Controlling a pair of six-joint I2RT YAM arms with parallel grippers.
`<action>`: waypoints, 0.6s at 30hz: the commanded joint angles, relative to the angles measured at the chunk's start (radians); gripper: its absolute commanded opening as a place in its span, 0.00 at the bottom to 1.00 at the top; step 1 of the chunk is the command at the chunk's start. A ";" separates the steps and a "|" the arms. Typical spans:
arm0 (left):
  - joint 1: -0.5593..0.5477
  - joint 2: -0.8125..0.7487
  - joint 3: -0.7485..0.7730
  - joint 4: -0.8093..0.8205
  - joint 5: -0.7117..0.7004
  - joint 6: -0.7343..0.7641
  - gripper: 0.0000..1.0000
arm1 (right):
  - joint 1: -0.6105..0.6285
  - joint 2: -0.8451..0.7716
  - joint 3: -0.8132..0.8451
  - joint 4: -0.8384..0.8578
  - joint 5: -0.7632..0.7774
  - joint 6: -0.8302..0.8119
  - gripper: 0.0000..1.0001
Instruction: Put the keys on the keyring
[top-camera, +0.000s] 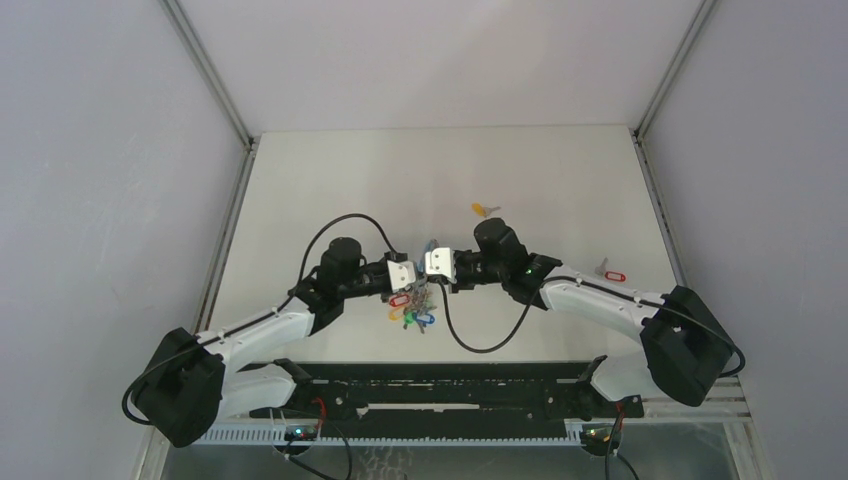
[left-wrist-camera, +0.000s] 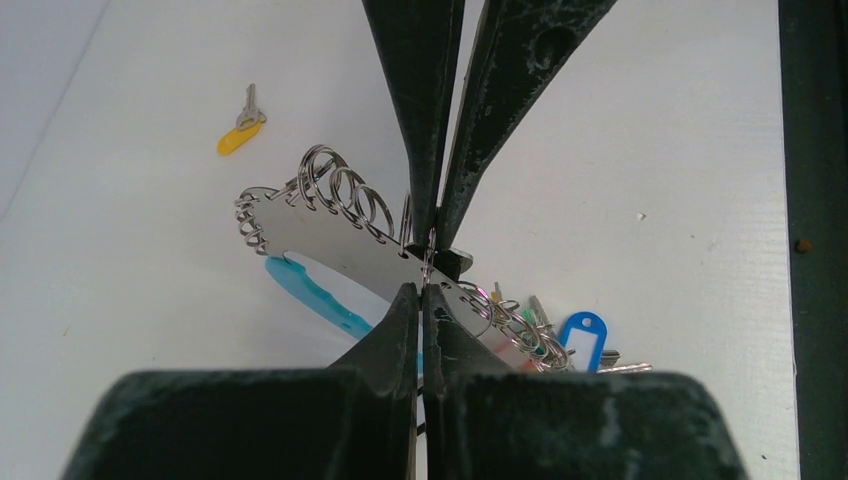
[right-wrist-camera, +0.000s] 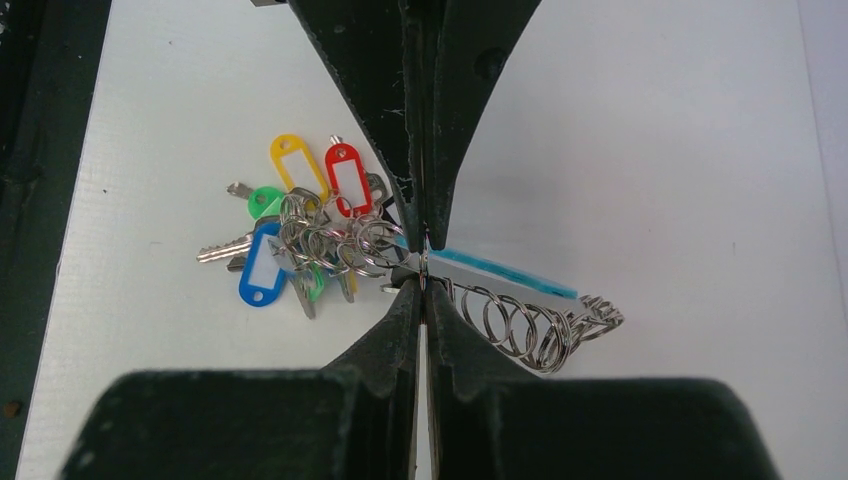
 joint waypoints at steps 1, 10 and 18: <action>-0.022 -0.020 0.021 0.132 0.014 -0.017 0.00 | 0.014 0.007 0.055 0.072 -0.049 0.005 0.00; -0.019 -0.018 0.008 0.161 0.012 -0.026 0.00 | -0.007 -0.009 0.055 0.033 -0.048 -0.012 0.00; -0.009 -0.013 0.002 0.178 0.017 -0.034 0.00 | -0.029 -0.050 0.031 0.034 -0.071 -0.010 0.13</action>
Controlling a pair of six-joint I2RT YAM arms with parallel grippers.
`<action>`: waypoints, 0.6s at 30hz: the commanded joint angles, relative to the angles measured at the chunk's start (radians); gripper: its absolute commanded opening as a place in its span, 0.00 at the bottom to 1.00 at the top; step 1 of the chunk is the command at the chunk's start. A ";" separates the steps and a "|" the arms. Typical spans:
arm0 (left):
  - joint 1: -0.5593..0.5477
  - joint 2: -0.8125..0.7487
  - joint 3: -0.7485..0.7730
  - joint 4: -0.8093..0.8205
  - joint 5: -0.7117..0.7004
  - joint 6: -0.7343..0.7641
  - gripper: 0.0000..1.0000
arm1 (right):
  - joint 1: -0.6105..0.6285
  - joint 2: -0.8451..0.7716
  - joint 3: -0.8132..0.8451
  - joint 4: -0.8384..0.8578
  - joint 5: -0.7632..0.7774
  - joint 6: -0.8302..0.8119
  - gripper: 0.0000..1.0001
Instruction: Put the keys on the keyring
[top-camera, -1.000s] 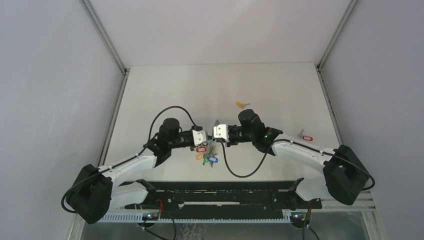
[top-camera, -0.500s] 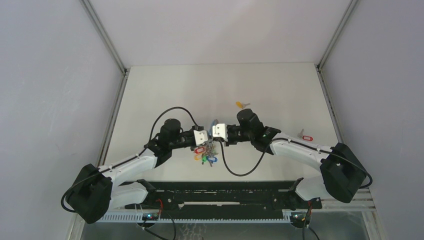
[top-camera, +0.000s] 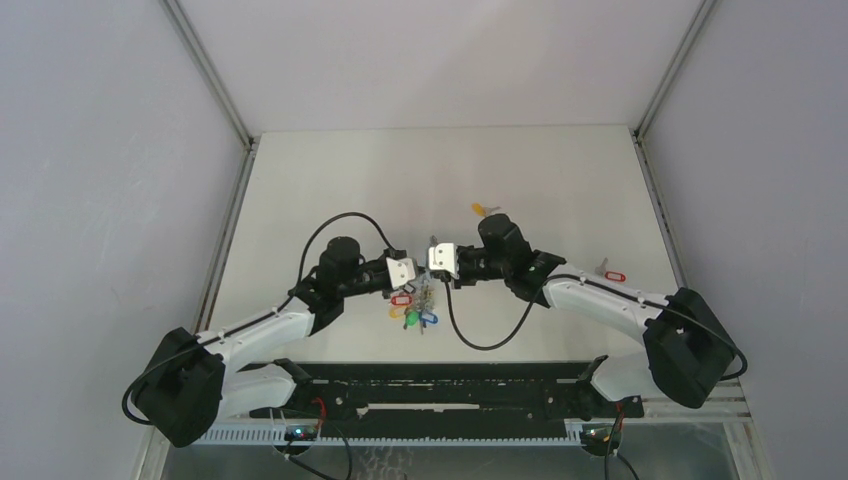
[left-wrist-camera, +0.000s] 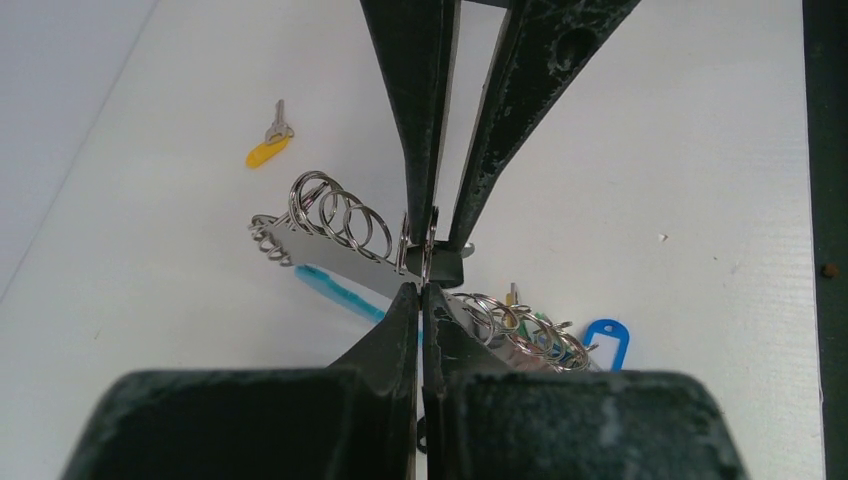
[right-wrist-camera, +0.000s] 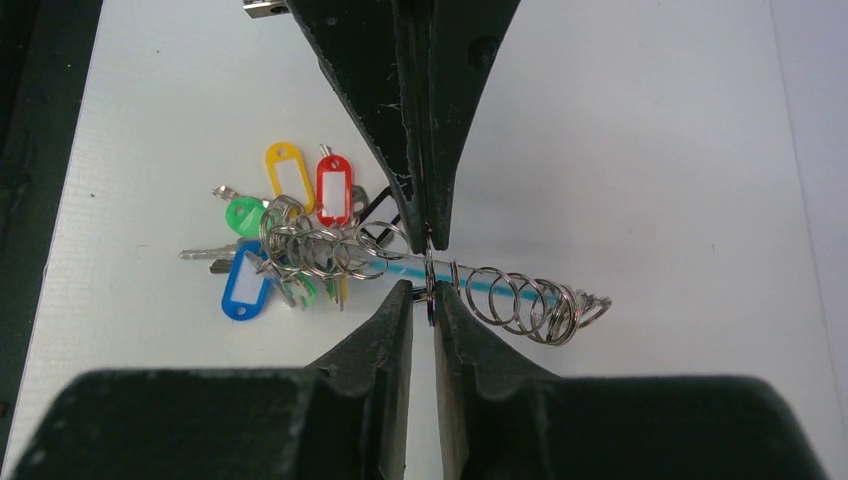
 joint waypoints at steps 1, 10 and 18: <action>-0.008 -0.013 0.001 0.132 0.044 -0.017 0.00 | -0.007 -0.050 0.017 0.036 -0.055 -0.001 0.14; -0.002 -0.008 0.001 0.139 0.055 -0.022 0.00 | -0.033 -0.080 -0.002 0.028 -0.059 -0.003 0.22; 0.000 -0.011 -0.001 0.143 0.065 -0.025 0.00 | -0.063 -0.108 -0.026 0.017 -0.070 -0.013 0.28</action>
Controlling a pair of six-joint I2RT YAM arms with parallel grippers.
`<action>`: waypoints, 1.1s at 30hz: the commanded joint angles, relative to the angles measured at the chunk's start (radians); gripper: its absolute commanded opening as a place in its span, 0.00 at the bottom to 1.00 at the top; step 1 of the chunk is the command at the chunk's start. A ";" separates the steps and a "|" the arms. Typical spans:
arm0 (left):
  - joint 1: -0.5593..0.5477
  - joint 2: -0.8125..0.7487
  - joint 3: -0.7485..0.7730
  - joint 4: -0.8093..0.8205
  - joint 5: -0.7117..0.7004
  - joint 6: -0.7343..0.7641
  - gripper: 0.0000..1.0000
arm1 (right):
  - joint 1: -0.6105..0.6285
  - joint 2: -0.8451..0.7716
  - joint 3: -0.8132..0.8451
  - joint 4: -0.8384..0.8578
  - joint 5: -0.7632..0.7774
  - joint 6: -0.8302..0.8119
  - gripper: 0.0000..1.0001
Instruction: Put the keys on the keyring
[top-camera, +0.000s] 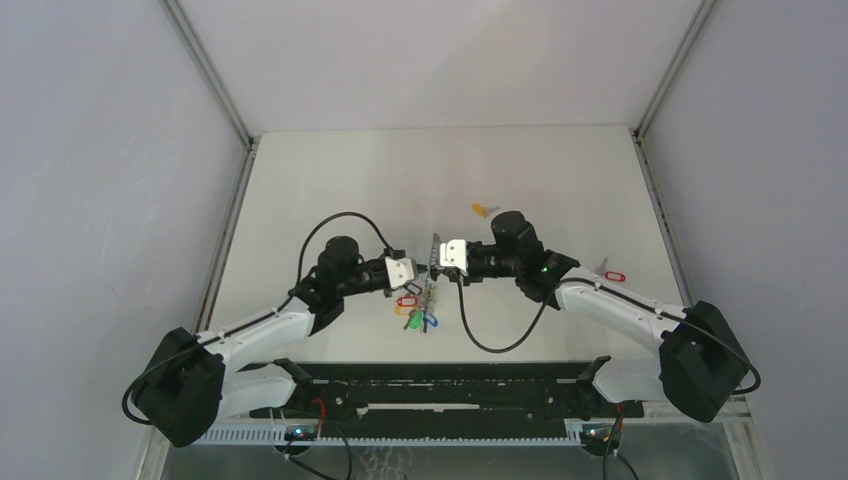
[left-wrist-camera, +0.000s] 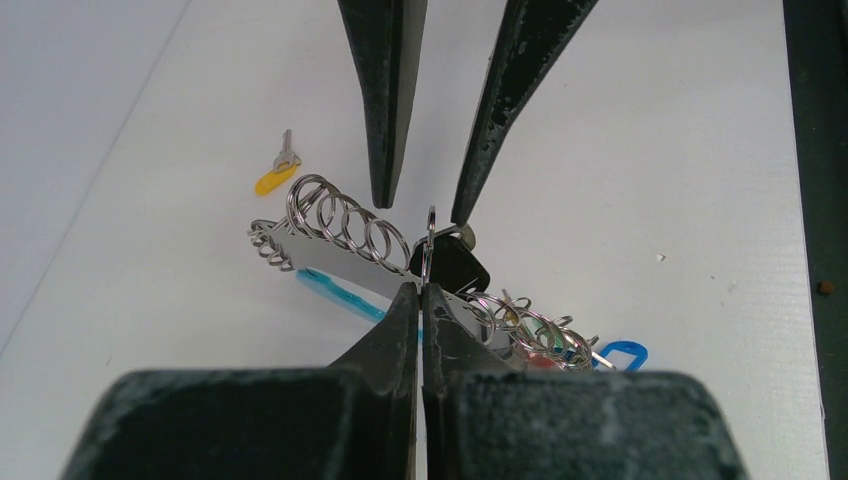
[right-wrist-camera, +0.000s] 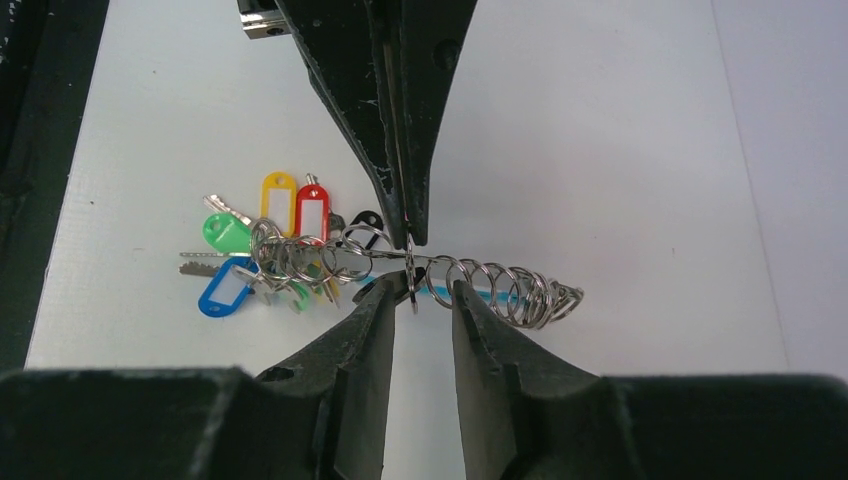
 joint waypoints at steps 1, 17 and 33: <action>0.000 -0.012 -0.002 0.088 0.036 -0.017 0.00 | -0.020 -0.025 -0.008 0.013 -0.037 -0.015 0.28; 0.001 -0.023 -0.003 0.089 0.045 -0.018 0.00 | -0.031 0.007 -0.008 0.010 -0.069 -0.031 0.24; 0.001 -0.028 -0.005 0.090 0.044 -0.019 0.00 | -0.032 0.016 0.003 -0.009 -0.076 -0.027 0.00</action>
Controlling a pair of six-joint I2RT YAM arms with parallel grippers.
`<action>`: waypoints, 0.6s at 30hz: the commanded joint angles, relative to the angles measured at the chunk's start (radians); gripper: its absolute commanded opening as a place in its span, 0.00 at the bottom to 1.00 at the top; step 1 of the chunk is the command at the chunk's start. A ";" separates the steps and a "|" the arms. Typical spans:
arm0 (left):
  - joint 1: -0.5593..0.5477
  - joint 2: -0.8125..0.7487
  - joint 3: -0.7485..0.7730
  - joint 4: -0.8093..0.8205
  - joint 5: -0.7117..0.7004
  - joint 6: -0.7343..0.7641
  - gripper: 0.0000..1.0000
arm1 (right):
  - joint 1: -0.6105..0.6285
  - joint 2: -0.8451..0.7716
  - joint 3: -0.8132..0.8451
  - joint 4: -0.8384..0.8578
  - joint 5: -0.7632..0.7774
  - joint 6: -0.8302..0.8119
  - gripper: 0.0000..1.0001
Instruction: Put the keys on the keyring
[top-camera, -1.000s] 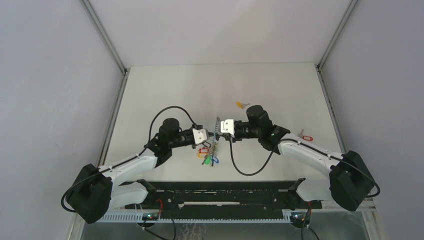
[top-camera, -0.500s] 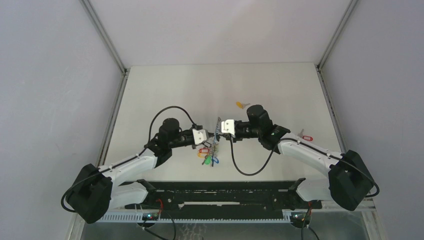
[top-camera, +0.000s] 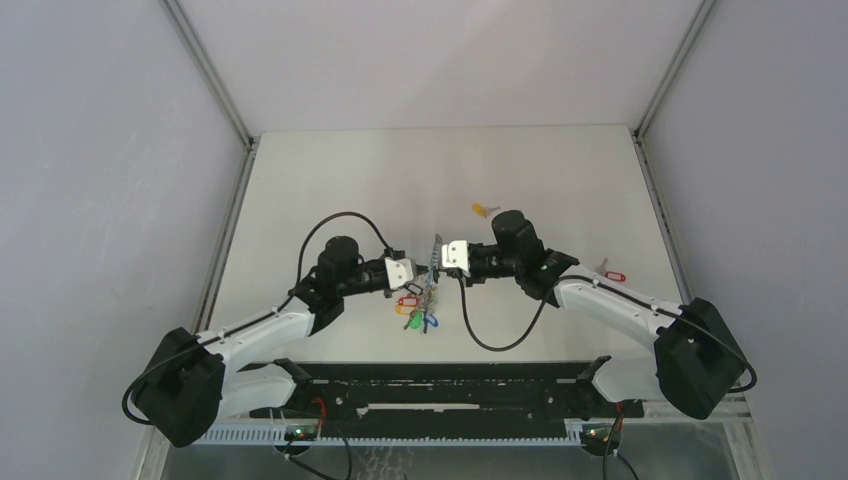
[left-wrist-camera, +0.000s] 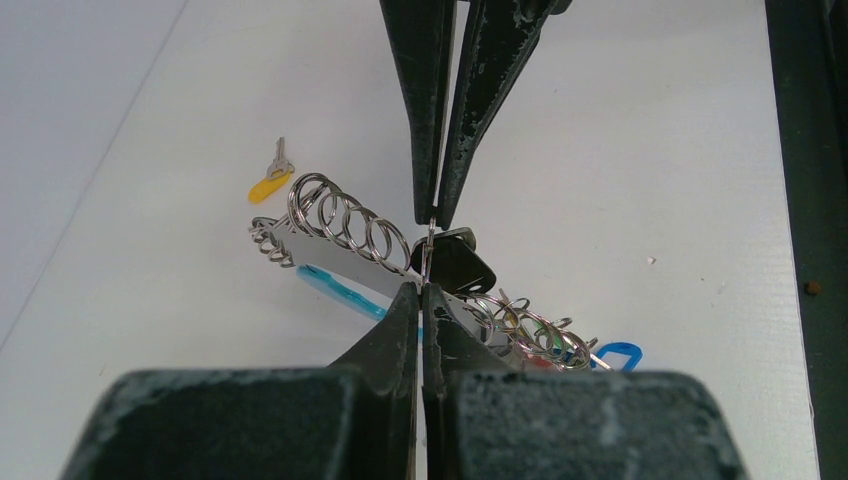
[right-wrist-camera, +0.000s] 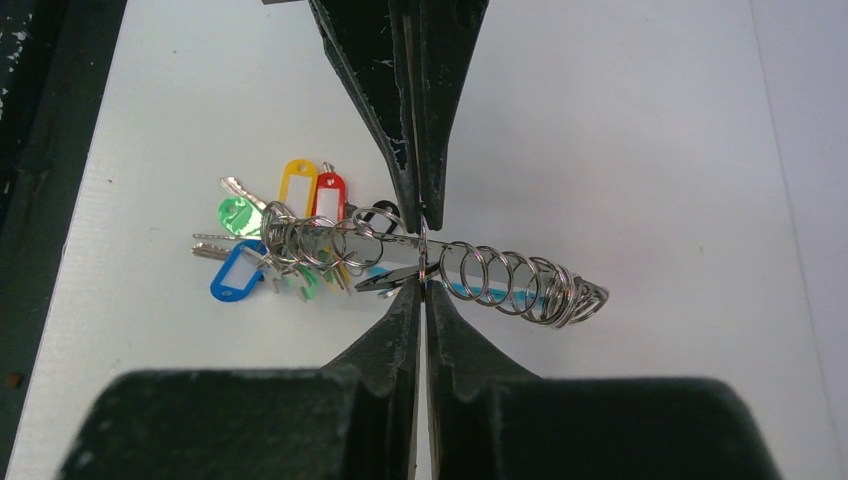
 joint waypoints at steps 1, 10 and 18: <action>0.001 -0.027 -0.005 0.086 0.022 -0.017 0.00 | -0.003 -0.001 0.008 0.015 -0.023 0.004 0.00; 0.000 -0.020 0.003 0.082 0.022 -0.026 0.00 | -0.002 -0.001 0.023 0.031 -0.037 0.049 0.00; 0.000 -0.016 0.009 0.077 0.023 -0.025 0.00 | 0.005 0.005 0.030 0.046 -0.048 0.066 0.00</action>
